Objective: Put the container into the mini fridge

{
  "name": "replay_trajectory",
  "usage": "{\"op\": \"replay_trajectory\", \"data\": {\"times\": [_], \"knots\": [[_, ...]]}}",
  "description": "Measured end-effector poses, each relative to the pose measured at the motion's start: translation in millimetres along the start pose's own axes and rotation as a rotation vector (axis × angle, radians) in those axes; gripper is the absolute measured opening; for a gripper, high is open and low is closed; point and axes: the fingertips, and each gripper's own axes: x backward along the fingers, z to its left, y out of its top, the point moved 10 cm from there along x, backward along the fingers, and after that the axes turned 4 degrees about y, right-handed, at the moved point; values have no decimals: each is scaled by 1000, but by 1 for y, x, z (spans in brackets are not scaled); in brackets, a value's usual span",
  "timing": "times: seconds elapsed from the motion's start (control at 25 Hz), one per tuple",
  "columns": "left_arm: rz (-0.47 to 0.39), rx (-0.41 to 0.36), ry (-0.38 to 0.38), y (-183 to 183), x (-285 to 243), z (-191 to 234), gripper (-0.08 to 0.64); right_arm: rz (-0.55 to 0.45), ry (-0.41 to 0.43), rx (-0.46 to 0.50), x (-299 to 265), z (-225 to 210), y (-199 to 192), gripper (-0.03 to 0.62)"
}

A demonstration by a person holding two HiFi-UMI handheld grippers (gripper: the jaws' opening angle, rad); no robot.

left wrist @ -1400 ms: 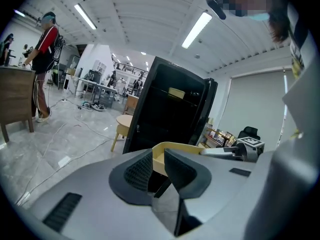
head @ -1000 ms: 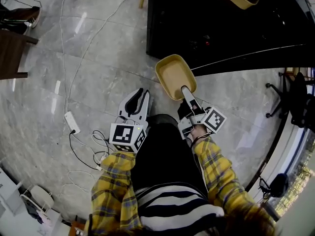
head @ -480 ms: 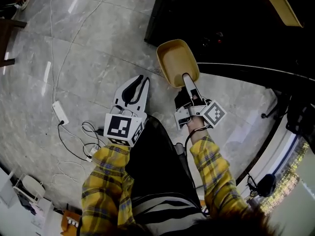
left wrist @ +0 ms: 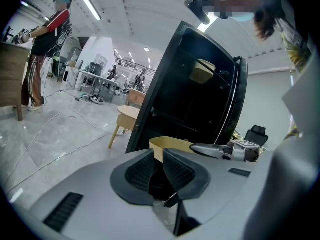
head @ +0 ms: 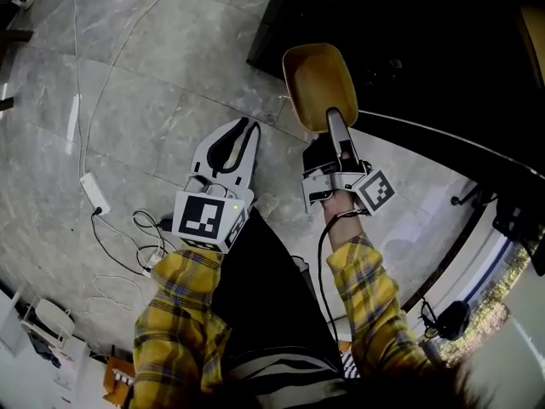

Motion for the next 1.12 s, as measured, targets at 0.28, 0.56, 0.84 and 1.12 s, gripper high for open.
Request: {"op": "replay_trajectory", "data": {"times": [0.28,0.56,0.84,1.12], "knots": [[-14,10,10,0,-16,6,66,-42,22,-4,-20,-8,5,229],[-27,14,11,-2,-24,4,66,-92,-5,5,-38,-18,14,229],[-17,16,5,-7,-27,6,66,-74,-151,92,-49,-28,9,229],[-15,24,10,-9,-27,11,66,-64,-181,8,-66,-30,7,229]]}}
